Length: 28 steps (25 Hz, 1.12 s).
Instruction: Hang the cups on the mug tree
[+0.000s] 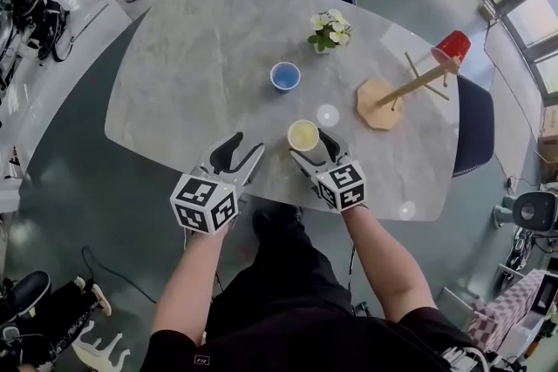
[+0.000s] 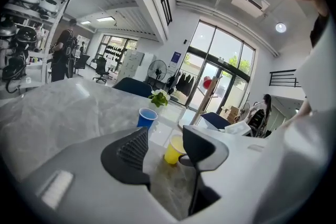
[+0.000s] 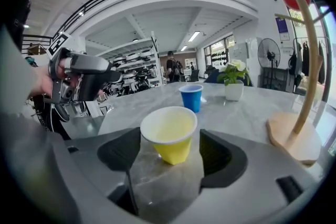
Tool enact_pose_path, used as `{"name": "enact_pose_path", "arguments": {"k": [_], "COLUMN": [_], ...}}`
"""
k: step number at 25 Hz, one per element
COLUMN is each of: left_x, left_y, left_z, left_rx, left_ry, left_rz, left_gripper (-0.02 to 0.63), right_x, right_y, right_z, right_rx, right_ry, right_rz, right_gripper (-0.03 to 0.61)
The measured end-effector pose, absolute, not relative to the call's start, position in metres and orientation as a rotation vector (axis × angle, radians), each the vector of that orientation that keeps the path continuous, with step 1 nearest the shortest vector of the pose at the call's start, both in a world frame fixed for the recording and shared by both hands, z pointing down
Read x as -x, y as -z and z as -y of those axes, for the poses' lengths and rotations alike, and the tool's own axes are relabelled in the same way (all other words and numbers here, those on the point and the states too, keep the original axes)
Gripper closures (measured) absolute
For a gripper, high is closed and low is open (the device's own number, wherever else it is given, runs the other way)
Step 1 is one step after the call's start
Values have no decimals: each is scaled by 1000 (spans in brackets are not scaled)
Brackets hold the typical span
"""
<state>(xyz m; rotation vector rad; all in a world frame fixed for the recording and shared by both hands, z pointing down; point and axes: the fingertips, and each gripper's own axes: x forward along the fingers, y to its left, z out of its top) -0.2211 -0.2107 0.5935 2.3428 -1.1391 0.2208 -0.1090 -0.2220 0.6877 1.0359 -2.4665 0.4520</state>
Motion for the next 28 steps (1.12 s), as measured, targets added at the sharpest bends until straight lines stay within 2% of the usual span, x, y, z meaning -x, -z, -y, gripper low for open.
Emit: {"name": "enact_pose_path", "arguments": {"k": [9,19,28], "left_x": [221,219,166], "left_y": [-606,-571,-528], "left_z": [212,190,173], "left_rx": [-2329,-2387,-2568], "left_ry": [-274,-307,-381], "left_rz": [1140,1113,1055], "left_gripper": [400,405,411], "right_x": [122,91,44], "right_y": [-698,-609,-556], "right_z": [238,219,203], "right_rx": [-1052,-1132,-1225], "right_ry": [-438,-382,-346], "right_rz": [2412,2413,2412], "right_gripper": [268,278,278]}}
